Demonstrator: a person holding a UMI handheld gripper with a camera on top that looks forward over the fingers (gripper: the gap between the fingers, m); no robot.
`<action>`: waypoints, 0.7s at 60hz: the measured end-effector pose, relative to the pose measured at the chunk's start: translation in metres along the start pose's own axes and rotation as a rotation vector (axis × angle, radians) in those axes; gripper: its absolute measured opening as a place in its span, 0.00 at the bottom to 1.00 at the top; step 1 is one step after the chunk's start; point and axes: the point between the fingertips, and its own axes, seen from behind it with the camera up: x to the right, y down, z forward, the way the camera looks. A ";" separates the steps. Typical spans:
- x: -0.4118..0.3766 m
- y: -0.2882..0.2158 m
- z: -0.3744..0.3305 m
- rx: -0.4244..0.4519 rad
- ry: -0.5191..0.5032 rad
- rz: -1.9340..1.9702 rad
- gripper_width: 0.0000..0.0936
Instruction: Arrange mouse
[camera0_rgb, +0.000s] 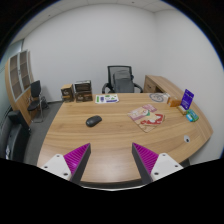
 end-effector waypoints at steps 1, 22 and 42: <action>-0.005 0.000 0.002 0.001 -0.004 -0.002 0.93; -0.087 0.016 0.071 0.000 -0.040 -0.044 0.93; -0.127 0.013 0.155 0.024 -0.055 -0.058 0.93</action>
